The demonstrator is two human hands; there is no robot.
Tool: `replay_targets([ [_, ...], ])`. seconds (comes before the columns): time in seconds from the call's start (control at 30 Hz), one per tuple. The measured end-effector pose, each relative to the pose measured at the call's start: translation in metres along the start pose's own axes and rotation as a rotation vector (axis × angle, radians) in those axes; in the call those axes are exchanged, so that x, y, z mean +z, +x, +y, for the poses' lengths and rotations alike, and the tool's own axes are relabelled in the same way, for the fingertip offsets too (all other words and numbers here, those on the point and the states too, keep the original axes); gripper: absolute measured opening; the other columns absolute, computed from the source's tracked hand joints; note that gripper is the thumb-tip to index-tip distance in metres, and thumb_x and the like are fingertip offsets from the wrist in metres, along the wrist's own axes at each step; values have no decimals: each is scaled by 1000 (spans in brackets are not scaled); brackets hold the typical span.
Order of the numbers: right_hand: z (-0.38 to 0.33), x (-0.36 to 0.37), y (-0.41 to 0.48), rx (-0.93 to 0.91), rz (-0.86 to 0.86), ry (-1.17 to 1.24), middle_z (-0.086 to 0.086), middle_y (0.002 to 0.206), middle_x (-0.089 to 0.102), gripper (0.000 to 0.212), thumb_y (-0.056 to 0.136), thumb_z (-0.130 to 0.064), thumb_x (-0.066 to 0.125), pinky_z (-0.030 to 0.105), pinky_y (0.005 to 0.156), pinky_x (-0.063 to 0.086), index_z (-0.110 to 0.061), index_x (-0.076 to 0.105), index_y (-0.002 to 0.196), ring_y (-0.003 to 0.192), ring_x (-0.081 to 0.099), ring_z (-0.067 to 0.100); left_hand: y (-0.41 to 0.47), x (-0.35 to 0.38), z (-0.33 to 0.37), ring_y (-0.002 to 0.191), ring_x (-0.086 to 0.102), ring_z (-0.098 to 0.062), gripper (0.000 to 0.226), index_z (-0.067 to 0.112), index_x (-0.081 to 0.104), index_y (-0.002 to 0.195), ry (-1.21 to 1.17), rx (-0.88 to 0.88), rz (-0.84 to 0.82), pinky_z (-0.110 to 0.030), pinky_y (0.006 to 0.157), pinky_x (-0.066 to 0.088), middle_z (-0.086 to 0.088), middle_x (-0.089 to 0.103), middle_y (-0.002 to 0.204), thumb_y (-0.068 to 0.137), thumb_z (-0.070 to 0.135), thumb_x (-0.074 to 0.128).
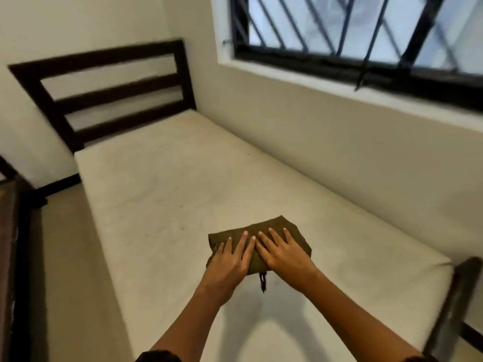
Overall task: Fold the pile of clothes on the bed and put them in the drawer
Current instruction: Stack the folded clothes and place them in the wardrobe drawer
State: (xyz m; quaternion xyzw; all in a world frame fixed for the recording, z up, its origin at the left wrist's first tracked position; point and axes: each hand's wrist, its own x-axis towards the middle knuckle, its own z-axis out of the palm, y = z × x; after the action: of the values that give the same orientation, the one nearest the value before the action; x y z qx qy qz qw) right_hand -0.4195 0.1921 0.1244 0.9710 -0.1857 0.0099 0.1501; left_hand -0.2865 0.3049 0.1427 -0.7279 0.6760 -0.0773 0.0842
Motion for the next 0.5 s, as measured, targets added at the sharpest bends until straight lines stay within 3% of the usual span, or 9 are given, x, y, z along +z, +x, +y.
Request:
replay_targets([
  [0.03,7,-24,-7,26,25,0,15,108,69,84,30,-25,95,50,72,57,-10,70,109,96,67,34,0,-23,-2,121,49,-44,103,2,24,145,24,37,49,-46,94,46,-22,28,149,59,-1,81],
  [0.17,36,-144,-52,209,62,-51,15,109,68,87,31,-20,95,47,72,56,-10,68,113,95,68,34,1,-133,-4,89,68,-37,103,3,61,121,42,188,208,-41,68,57,-19,62,122,22,4,91],
  [0.37,28,-287,-170,460,161,-226,17,116,65,77,51,-12,88,46,78,56,-10,61,123,100,66,34,-33,-271,30,98,65,-40,91,1,58,124,40,521,491,-45,75,57,-21,59,124,38,5,90],
  [0.5,-4,-376,-286,676,129,-379,16,114,67,71,53,-15,88,45,76,57,-13,64,120,98,67,33,-79,-349,106,100,64,-40,86,0,57,125,-44,808,672,-47,75,57,-23,59,124,46,11,89],
])
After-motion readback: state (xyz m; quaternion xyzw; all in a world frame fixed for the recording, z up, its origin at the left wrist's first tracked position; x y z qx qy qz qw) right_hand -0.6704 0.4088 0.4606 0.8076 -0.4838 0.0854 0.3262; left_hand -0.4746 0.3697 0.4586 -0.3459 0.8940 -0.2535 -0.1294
